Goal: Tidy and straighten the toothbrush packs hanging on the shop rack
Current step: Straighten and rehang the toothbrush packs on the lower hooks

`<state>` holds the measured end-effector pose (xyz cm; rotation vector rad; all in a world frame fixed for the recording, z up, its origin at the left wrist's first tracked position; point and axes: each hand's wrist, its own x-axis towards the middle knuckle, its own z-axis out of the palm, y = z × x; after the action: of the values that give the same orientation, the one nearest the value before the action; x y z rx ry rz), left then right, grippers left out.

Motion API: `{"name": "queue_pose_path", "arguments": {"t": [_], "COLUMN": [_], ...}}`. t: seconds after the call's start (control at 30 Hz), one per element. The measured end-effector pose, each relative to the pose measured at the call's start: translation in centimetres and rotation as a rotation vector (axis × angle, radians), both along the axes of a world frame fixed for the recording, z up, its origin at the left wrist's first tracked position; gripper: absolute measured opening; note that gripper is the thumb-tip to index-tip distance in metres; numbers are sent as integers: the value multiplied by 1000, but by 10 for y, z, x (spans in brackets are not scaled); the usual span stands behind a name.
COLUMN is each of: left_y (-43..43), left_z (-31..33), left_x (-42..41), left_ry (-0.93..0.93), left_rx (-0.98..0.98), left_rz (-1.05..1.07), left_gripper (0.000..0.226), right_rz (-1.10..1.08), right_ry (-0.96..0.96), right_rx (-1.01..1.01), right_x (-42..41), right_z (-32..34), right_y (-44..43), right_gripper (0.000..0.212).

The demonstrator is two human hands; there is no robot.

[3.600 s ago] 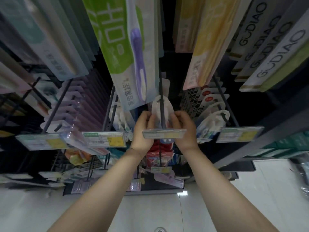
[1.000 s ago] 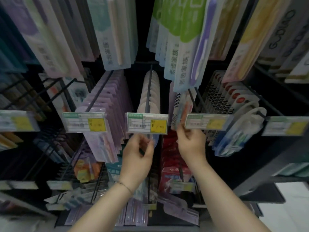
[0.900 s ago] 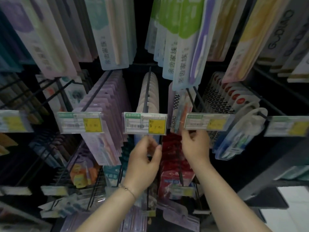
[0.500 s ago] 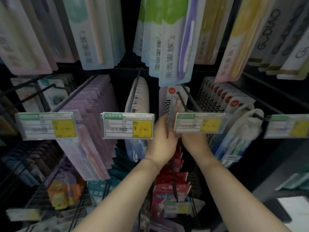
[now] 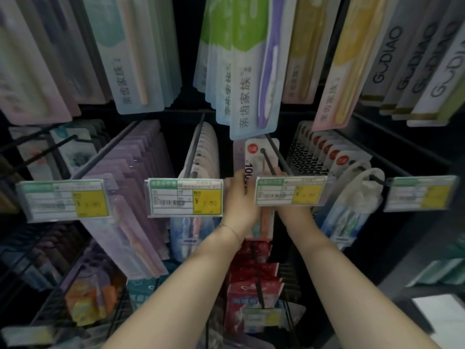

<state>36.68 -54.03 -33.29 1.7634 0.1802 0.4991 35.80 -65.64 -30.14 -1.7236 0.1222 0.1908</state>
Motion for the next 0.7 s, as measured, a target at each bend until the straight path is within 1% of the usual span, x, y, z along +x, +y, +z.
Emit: {"name": "queue_pose_path", "arguments": {"t": [0.03, 0.07, 0.13, 0.23, 0.3, 0.37, 0.47, 0.5, 0.6, 0.63, 0.7], "left_y": [-2, -3, -7, -16, -23, -27, -31, -32, -36, -38, -42], "left_z": [-1, -1, -1, 3, 10, 16, 18, 18, 21, 22, 27], "left_x": [-5, -12, -29, -58, -80, -97, -114, -118, -130, -133, -139], "left_ry": [4, -20, -100, -159, -180, -150, -172, -186, -173, -157, -146], "left_rx": [24, 37, 21, -34, -42, -75, -35, -28, -24, -29, -28], "left_rz": [8, -5, -53, -99, -92, -111, -151, -154, -151, -153, -139], "left_gripper": [25, 28, 29, 18, 24, 29, 19, 19, 18, 18, 23], "right_rz": [-21, -48, -97, -81, -129, -154, -141, -138, -117, -113, -115], "right_ry": [-90, -198, -384, -481, -507, -499, -463, -459, -431, -426, -411], "right_rx": [22, 40, 76, 108, 167, 163, 155, 165, 183, 191, 186], "right_x": [-4, -7, -16, -30, -40, -51, -69, -74, -86, -88, -91], "right_z": [1, 3, 4, 0, -7, -8, -3, -1, 2, 3, 5], "right_y": [2, 3, 3, -2, -6, -9, -15, -17, -22, -24, -26], "right_gripper": [38, 39, 39, 39, 37, 37, 42, 44, 37, 40, 53]}}
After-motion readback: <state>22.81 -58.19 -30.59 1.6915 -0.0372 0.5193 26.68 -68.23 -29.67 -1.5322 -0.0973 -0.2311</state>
